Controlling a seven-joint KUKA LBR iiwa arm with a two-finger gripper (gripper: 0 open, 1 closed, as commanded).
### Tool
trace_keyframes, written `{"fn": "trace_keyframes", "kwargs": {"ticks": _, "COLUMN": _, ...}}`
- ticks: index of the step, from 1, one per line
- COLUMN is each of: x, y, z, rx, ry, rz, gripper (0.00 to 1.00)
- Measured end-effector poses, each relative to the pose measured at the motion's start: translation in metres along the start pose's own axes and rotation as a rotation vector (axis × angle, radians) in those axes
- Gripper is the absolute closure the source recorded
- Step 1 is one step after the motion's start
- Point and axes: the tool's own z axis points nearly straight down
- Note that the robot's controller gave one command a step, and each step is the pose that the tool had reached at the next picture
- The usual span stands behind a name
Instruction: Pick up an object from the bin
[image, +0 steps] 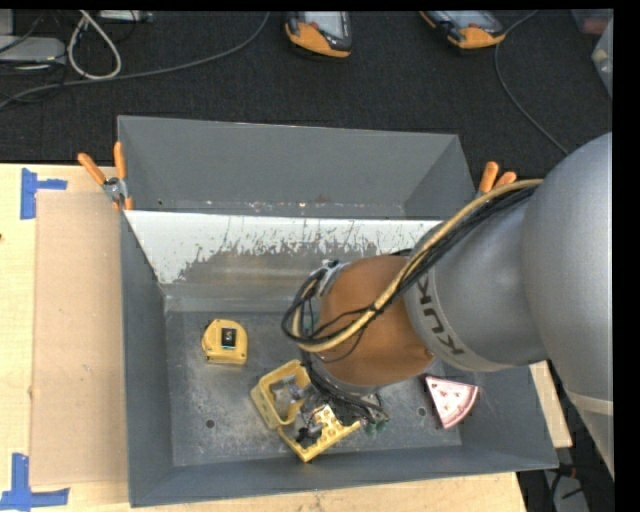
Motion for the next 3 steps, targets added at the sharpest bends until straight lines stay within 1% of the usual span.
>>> {"fn": "trace_keyframes", "kwargs": {"ticks": 1, "x": 0.000, "y": 0.000, "z": 0.000, "rx": 0.000, "ry": 0.000, "rz": 0.000, "gripper": 1.00}}
{"fn": "trace_keyframes", "kwargs": {"ticks": 2, "x": -0.012, "y": -0.040, "z": 0.029, "rx": -0.002, "ry": -0.008, "rz": -0.031, "gripper": 1.00}}
{"fn": "trace_keyframes", "kwargs": {"ticks": 3, "x": -0.009, "y": -0.044, "z": 0.020, "rx": -0.002, "ry": -0.012, "rz": -0.009, "gripper": 1.00}}
